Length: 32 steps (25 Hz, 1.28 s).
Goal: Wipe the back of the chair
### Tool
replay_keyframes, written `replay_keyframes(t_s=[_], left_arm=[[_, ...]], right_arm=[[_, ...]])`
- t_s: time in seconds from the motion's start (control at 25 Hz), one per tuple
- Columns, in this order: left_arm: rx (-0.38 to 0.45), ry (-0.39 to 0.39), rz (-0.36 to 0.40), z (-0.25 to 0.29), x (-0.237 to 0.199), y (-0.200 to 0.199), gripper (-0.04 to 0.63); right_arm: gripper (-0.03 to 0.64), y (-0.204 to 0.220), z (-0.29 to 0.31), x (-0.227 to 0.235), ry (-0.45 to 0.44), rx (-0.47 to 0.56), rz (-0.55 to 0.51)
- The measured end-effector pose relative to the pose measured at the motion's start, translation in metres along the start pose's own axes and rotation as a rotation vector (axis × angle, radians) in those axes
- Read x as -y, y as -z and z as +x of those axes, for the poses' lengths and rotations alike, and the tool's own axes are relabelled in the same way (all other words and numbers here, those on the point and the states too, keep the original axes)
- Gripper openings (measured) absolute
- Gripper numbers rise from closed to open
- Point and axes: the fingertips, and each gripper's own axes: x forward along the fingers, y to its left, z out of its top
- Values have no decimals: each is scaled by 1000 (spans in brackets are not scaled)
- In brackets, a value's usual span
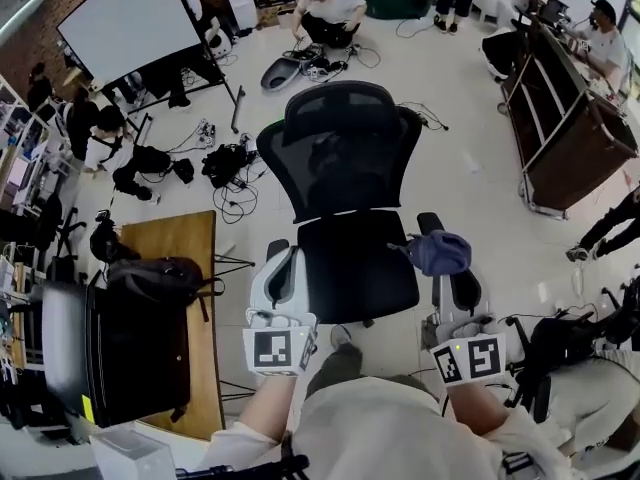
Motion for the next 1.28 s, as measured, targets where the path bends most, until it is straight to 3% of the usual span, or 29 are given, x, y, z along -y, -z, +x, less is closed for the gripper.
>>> replay_keyframes(t_s=[0.08, 0.36, 0.6, 0.84, 1.28], left_arm=[[-39, 3, -13, -30, 19, -1, 20], [49, -16, -34, -138, 120, -11, 20], [65, -36, -28, -251, 159, -35, 20], [100, -10, -8, -337, 173, -68, 20], [115, -1, -31, -391, 159, -74, 20]], right_arm=[[51, -14, -34, -10, -19, 15, -31], [49, -19, -168, -3, -45, 2, -19], [49, -51, -264, -53, -88, 26, -4], [48, -81, -335, -109, -95, 47, -15], [48, -82, -366, -147, -85, 33, -31]])
